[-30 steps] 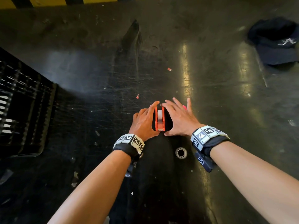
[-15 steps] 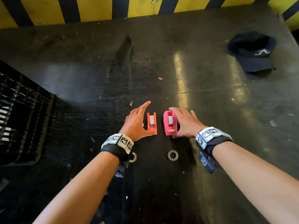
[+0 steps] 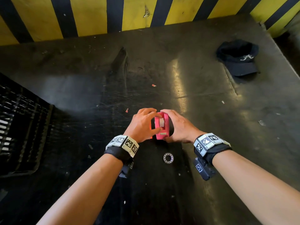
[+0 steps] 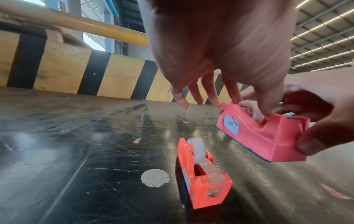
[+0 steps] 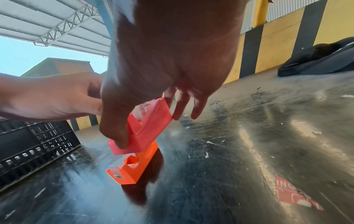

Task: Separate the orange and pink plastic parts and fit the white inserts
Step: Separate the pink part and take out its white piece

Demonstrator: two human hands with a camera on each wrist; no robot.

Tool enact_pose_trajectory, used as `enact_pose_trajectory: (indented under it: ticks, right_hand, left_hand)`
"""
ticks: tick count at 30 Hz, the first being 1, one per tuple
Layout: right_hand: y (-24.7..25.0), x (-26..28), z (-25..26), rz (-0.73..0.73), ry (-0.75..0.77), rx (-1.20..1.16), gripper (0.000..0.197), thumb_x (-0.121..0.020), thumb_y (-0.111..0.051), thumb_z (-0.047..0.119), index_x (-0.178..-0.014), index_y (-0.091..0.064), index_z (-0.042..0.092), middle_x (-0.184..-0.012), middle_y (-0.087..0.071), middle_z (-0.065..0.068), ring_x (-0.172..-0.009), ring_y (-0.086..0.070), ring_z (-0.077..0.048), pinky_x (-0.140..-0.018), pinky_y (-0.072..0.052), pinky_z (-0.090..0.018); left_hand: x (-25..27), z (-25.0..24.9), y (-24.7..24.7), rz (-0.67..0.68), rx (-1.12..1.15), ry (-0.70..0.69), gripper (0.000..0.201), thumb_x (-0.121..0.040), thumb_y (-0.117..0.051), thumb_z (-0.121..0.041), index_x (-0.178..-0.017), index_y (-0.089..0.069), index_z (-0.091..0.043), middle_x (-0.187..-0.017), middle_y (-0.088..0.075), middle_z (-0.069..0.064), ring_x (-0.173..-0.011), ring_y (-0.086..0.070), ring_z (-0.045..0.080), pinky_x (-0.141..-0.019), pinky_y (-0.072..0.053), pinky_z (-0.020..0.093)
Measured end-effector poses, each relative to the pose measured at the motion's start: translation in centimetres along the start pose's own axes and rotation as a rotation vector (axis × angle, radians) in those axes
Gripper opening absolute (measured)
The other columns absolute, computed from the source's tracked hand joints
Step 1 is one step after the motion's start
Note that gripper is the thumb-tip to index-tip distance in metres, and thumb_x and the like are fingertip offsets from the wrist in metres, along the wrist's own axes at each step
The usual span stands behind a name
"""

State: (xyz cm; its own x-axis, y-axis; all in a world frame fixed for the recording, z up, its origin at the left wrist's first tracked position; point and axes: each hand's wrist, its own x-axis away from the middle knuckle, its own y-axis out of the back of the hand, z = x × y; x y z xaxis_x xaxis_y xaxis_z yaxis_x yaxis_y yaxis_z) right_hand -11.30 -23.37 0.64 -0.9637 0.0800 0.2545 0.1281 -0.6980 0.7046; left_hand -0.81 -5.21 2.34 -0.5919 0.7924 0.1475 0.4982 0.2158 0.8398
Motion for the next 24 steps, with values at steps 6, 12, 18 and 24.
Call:
enact_pose_trajectory:
  ticks: [6, 12, 18, 24]
  right_hand:
    - [-0.3, 0.6, 0.8, 0.020, 0.025, 0.011, 0.112, -0.057, -0.091, 0.045, -0.149, -0.029, 0.034, -0.146, -0.042, 0.007, -0.123, -0.055, -0.022, -0.100, -0.048, -0.036]
    - [-0.5, 0.4, 0.5, 0.038, -0.008, 0.015, 0.112, -0.057, -0.092, 0.045, -0.148, -0.028, 0.036, -0.149, -0.041, 0.008, -0.126, -0.055, -0.023, -0.103, -0.048, -0.041]
    - [-0.4, -1.2, -1.9, 0.076, -0.114, 0.085, 0.113, -0.055, -0.097, 0.036, -0.147, -0.031, 0.033, -0.151, -0.042, 0.005, -0.129, -0.053, -0.022, -0.104, -0.047, -0.039]
    - [-1.8, -2.2, -3.0, 0.131, -0.166, 0.128, 0.115, -0.055, -0.098, 0.031, -0.148, -0.029, 0.033, -0.153, -0.042, 0.002, -0.131, -0.053, -0.028, -0.105, -0.049, -0.048]
  left_hand:
    - [0.5, -0.3, -0.3, -0.017, -0.029, 0.006, 0.057, -0.081, -0.081, -0.041, -0.133, -0.066, -0.025, -0.147, -0.055, 0.000, -0.141, -0.044, 0.027, -0.110, -0.044, 0.055]
    - [0.8, -0.6, 0.2, -0.060, 0.029, -0.028, 0.050, -0.080, -0.081, -0.035, -0.126, -0.065, -0.024, -0.139, -0.061, -0.003, -0.134, -0.050, 0.023, -0.108, -0.047, 0.047]
    - [0.9, -0.2, 1.4, -0.086, 0.201, 0.002, 0.044, -0.083, -0.081, -0.032, -0.123, -0.064, -0.025, -0.111, -0.075, -0.005, -0.106, -0.069, 0.008, -0.094, -0.056, 0.027]
    - [1.4, 1.0, 1.4, -0.082, 0.216, 0.047, 0.047, -0.083, -0.084, -0.029, -0.126, -0.066, -0.023, -0.107, -0.073, -0.009, -0.098, -0.067, 0.001, -0.087, -0.057, 0.021]
